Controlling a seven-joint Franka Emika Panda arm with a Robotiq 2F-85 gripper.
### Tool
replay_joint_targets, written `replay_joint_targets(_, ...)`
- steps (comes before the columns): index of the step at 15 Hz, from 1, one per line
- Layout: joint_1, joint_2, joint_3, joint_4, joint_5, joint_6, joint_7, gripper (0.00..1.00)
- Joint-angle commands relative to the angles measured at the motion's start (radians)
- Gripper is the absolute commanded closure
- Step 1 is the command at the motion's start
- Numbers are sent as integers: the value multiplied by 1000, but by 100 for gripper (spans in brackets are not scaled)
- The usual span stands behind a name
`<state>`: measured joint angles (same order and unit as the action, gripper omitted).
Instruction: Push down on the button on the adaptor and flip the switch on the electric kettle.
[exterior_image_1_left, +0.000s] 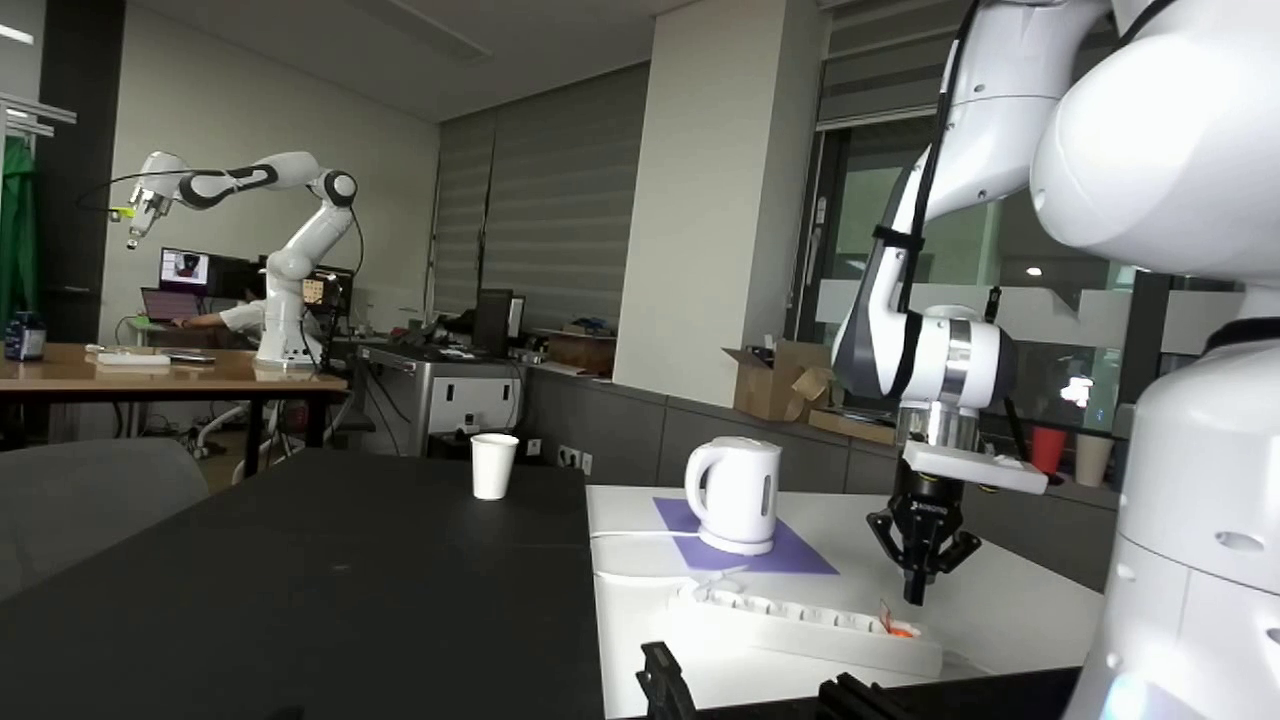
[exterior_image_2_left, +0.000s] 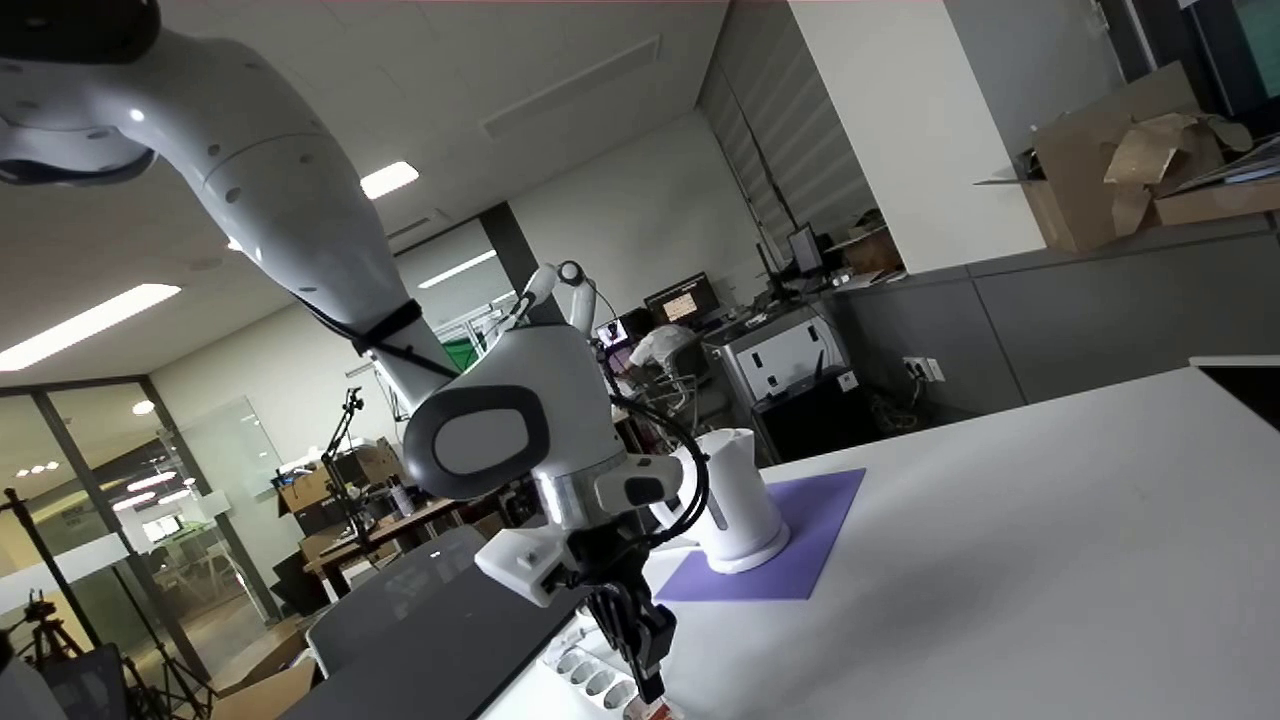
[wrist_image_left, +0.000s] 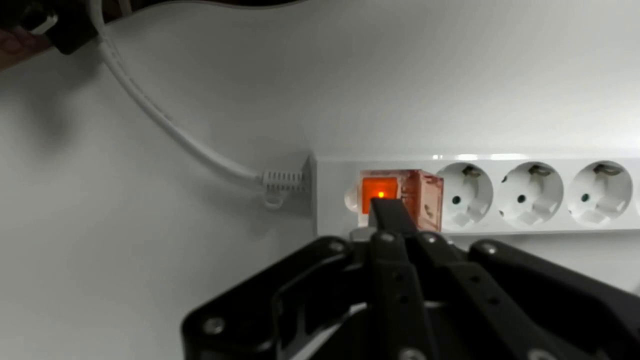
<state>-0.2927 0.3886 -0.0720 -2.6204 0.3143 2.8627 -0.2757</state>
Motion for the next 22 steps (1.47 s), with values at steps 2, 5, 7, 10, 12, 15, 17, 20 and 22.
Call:
replay_joint_targets(2,-41,74,30,42,-33,11,30,100)
replay_joint_targets(5,-51,106,41,53,-39,20,34,100)
replay_joint_targets(7,-63,122,52,60,-44,30,32,100)
replay_joint_targets(10,-89,139,80,66,-42,49,28,100)
replay_joint_targets(12,-103,144,95,67,-40,59,26,100)
replay_joint_targets(15,-126,154,118,66,-38,81,24,100)
replay_joint_targets(17,-137,155,129,62,-38,90,22,100)
replay_joint_targets(20,-136,170,137,29,-44,145,21,100)
replay_joint_targets(22,-109,182,133,-28,-67,262,33,100)
